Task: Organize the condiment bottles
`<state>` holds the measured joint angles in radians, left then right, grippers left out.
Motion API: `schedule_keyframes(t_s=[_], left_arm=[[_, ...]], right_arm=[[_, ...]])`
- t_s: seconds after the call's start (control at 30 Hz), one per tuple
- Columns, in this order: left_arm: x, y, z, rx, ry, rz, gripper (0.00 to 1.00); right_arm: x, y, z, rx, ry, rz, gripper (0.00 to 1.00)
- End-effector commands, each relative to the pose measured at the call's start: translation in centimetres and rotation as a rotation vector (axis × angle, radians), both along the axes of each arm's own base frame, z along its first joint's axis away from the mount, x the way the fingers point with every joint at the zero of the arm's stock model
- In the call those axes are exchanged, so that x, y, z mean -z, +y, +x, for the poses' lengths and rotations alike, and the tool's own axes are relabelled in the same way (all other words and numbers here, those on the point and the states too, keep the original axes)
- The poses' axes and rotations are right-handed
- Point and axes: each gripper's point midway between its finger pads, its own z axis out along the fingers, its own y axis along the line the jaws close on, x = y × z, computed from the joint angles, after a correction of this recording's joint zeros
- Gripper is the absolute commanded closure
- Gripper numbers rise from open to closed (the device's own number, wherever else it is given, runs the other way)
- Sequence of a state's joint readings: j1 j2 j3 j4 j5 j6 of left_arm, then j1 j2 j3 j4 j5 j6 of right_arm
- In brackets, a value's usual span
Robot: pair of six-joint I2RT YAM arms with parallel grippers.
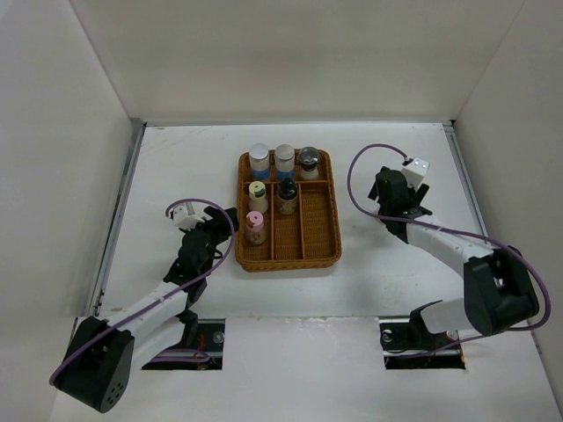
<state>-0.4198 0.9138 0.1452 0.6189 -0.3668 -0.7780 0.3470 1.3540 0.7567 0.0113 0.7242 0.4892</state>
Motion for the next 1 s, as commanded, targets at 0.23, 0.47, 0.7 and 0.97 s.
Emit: schedule_keyframes(t_s=[0.23, 0.47, 0.7, 0.97], left_arm=[[-1.9, 0.0, 0.2, -0.007, -0.069, -0.024, 0.34], [-1.6, 0.1, 0.3, -0.012, -0.062, -0.019, 0.34], [-1.2, 0.6, 0.4, -0.036, -0.049, -0.008, 0.34], [-1.2, 2.3, 0.4, -0.112, -0.052, 0.014, 0.33]], right_arm=[[0.5, 0.9, 2.1, -0.012, -0.012, 0.004, 0.27], [-6.8, 4.5, 0.6, -0.118, -0.179, -0.037, 0.41], [-12.6, 16.6, -2.7, -0.511, -0.275, 0.054, 0.43], [-12.2, 29.5, -6.2, -0.849, -0.269, 0.176, 0.44]])
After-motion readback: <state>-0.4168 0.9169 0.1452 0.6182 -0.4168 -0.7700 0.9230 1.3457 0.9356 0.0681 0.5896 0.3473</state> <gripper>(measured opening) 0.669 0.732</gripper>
